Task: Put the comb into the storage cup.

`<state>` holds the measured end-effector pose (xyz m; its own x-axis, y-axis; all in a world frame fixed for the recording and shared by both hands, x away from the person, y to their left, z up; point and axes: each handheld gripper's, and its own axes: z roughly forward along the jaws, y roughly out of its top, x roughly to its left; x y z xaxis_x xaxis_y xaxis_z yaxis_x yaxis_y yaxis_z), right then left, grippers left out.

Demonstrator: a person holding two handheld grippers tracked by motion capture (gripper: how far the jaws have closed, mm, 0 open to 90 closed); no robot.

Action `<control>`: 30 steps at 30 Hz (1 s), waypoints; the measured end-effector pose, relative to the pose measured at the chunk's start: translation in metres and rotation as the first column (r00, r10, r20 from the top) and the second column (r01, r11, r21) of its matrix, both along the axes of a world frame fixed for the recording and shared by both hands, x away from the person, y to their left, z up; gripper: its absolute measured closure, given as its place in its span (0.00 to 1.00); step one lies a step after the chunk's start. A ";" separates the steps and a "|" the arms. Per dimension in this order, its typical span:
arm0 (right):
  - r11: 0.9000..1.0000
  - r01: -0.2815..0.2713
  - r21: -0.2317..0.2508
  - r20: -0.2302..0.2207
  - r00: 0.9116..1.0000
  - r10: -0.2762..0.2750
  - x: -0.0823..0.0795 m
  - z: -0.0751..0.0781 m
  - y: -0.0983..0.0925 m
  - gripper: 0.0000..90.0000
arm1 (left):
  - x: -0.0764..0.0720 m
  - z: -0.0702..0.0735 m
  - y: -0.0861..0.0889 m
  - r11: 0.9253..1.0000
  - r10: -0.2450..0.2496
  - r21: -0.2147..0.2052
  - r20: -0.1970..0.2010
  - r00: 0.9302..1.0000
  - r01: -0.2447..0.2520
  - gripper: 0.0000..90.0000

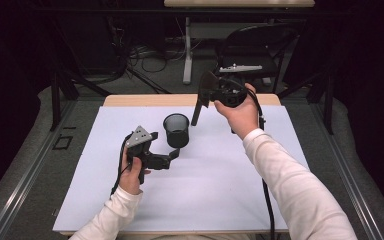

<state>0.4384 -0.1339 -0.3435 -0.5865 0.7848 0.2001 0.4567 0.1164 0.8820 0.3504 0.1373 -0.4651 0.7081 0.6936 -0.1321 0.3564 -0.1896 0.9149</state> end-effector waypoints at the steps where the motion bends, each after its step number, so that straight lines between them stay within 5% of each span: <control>1: 1.000 0.002 0.005 -0.003 1.000 -0.002 0.002 0.000 0.001 0.97 | 0.000 0.000 0.000 1.000 0.000 0.000 0.000 1.000 0.000 0.00; 30: 0.997 0.068 0.030 -0.024 0.997 -0.067 0.036 0.000 0.023 0.97 | 0.001 -0.001 0.002 1.000 0.009 -0.006 0.000 1.000 -0.009 0.00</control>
